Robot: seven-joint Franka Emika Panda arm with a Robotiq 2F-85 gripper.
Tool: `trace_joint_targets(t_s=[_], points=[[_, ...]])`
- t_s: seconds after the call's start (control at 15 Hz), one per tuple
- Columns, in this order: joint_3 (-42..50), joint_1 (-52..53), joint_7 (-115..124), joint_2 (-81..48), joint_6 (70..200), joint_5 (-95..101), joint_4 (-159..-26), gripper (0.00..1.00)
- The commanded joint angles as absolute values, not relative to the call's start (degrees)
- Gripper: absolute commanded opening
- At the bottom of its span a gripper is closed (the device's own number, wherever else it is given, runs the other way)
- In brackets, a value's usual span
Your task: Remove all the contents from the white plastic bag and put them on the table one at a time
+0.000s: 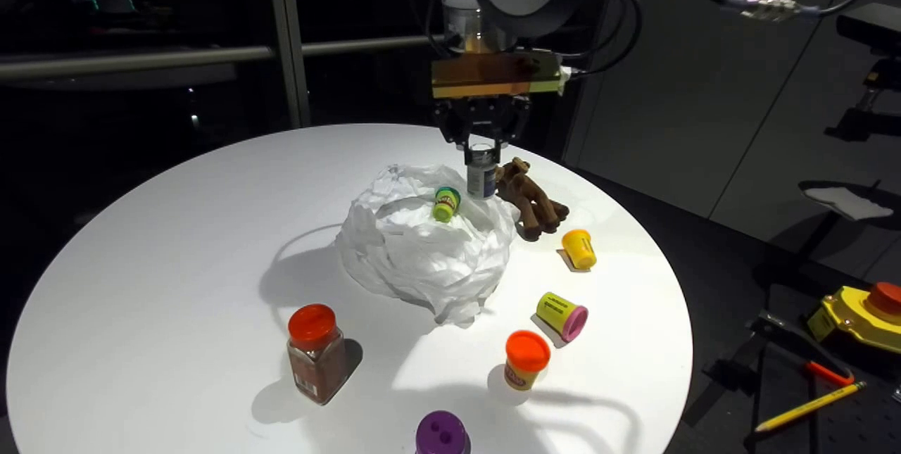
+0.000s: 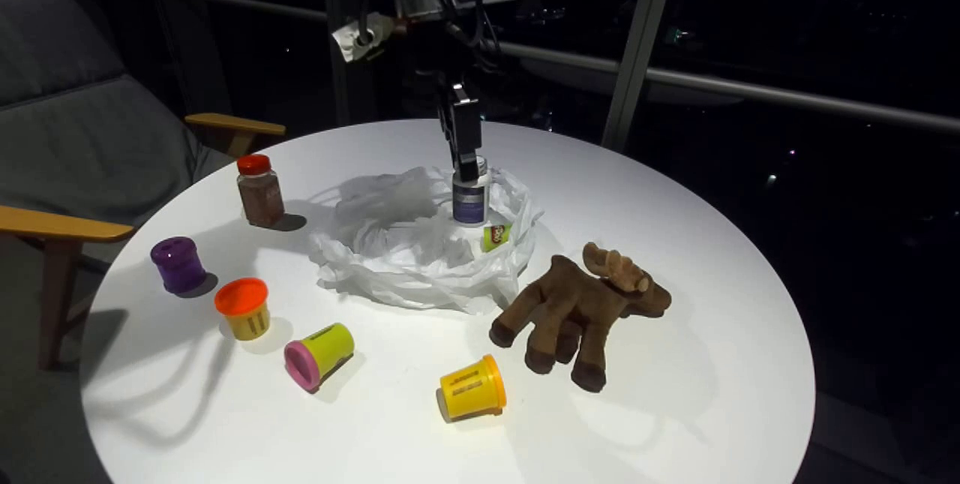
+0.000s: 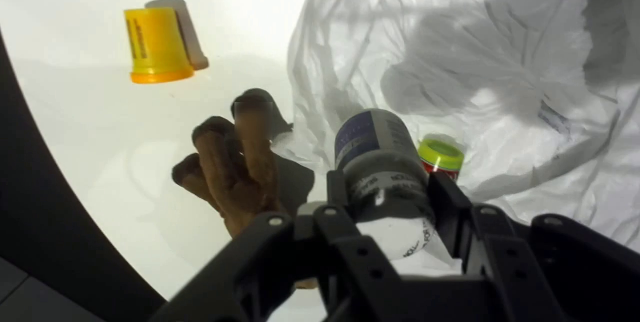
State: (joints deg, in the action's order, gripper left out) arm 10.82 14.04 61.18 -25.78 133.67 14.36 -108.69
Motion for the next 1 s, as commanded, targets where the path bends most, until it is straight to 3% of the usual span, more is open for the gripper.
trace_joint_targets(t_s=[0.0,0.6,0.93], points=[[9.0,12.7,59.5,-14.4,134.9,17.1,-123.1,0.19],[8.5,5.0,53.9,-5.5,148.6,20.0,-147.1,0.19],[8.0,5.7,56.6,-11.6,156.4,23.1,-148.4,0.19]])
